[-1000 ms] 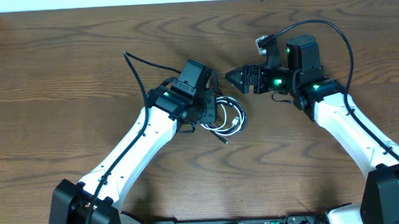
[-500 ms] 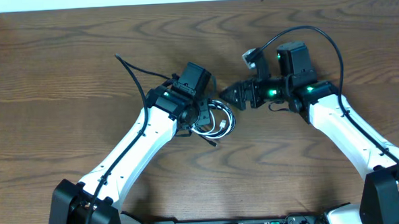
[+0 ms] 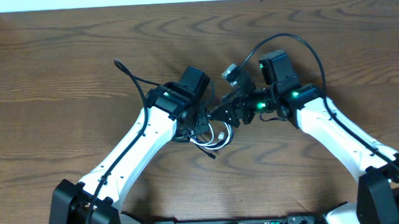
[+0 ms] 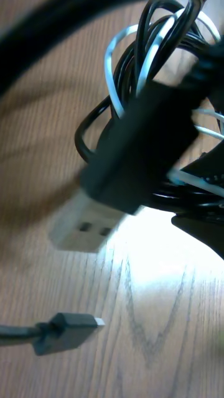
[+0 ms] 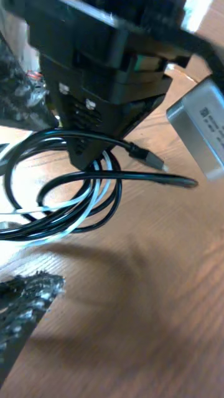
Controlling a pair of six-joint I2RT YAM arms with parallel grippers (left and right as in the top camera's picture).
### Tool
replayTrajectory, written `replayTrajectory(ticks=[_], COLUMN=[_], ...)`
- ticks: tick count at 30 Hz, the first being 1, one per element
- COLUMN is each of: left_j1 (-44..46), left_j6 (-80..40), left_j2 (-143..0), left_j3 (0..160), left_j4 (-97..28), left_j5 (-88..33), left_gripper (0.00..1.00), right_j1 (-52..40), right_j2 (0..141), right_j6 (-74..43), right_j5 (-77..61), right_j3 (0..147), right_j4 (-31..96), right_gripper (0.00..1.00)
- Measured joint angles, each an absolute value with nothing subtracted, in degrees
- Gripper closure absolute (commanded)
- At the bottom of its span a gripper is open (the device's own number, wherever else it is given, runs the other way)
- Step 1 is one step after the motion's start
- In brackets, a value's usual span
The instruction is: Untangle cables
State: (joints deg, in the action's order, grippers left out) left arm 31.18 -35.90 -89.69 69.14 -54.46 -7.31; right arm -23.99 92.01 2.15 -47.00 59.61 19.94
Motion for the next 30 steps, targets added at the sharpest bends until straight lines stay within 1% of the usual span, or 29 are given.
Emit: replayTrajectory(ticks=[3,5,10,12,15,18,22,23,30], left_j1=[31.18,31.18,31.18,31.18,31.18,31.18,31.18,31.18,31.18], left_j6=[-36.03,-36.03,-36.05,-36.05,-36.07,-36.07,-36.07,-36.07,-35.77], left_j2=[-89.69,-89.69,-89.69,-89.69,-89.69,-89.69,-89.69,-89.69,-89.69], left_j3=[69.14,69.14,69.14,69.14,69.14,69.14,69.14,69.14,69.14], left_j4=[-54.46,-54.46,-54.41,-54.43,-54.33,-54.24,-54.19,-54.02,-51.68], left_j5=[-8.69,-9.34,-10.61,-10.68,-10.70,-10.85,-10.85,-10.85,-10.83], left_gripper=[0.92,0.92,0.92,0.93,0.92,0.93,0.92,0.92,0.92], right_j1=[-24.36,-24.43,-24.64,-24.73,-24.73,-24.73,-24.73,-24.73,-24.34], right_j2=[93.62,94.87,98.83,100.18,100.99,100.99,100.99,100.99,100.99], right_j6=[1.65,1.06,-2.68,-5.69,-10.55,-13.30,-15.59,-15.92,-16.64], right_j5=[-46.74,-46.68,-46.61,-46.59,-46.24,-45.52,-42.94,-42.06,-39.99], right_j3=[59.61,59.61,59.61,59.61,59.59,59.61,59.61,59.61,59.61], right_j4=[18.50,16.60,8.91,3.88,-1.17,-2.09,0.71,1.50,2.52], right_gripper=[0.39,0.43,0.60,0.67,0.75,0.82,0.98,0.99,0.99])
